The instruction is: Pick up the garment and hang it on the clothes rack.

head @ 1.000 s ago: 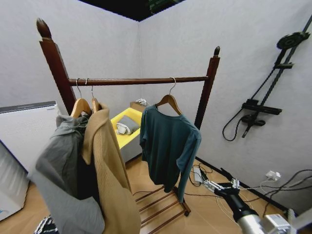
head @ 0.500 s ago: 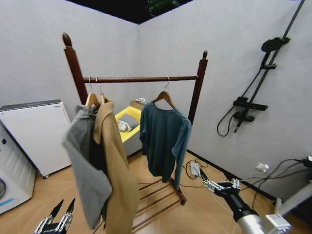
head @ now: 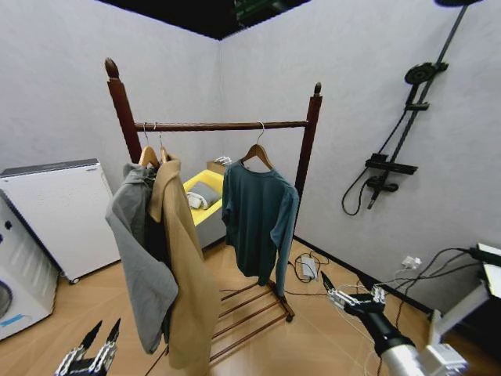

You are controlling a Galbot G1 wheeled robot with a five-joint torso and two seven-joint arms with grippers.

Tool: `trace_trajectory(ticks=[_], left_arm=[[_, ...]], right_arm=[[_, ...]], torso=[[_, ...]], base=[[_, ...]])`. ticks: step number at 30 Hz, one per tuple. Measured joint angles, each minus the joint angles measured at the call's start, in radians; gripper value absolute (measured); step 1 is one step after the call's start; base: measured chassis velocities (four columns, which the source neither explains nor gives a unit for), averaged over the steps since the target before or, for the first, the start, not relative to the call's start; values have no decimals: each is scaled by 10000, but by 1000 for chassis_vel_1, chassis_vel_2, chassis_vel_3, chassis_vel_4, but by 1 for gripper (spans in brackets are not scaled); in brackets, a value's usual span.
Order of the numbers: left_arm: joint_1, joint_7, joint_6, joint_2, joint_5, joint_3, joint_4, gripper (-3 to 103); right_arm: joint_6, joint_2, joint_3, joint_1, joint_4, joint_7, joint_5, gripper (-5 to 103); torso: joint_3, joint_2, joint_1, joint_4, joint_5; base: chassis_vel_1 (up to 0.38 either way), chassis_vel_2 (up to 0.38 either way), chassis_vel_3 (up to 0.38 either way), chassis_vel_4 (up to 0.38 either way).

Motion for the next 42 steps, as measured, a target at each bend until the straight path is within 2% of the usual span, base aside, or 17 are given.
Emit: trace_trajectory(ticks=[5,12,27,31,42], left_arm=[[0,-1,0,0,0,-1,0,46],[0,-1,0,0,0,0,0,46],[0,-2,0,0,0,0,1,46],[0,-2,0,0,0,0,0,46],[0,-2,0,0,0,0,0,46]], right_arm=[[0,0,0,-1,0,0,0,100],[0,0,0,-2,0,0,0,100],[0,0,0,-2,0,0,0,100],[0,0,0,-3,0,0,0,100],[0,0,0,-2,0,0,0,100]], torso=[[76,157,68,1,-2],[289,566,277,2,-2],[872,1710,833,2,-2],[948,1856,905,2,-2],[954,1858,913,1,-2]], base=[[0,0,0,0],[0,0,0,0],[0,0,0,0],[0,0,0,0],[0,0,0,0]])
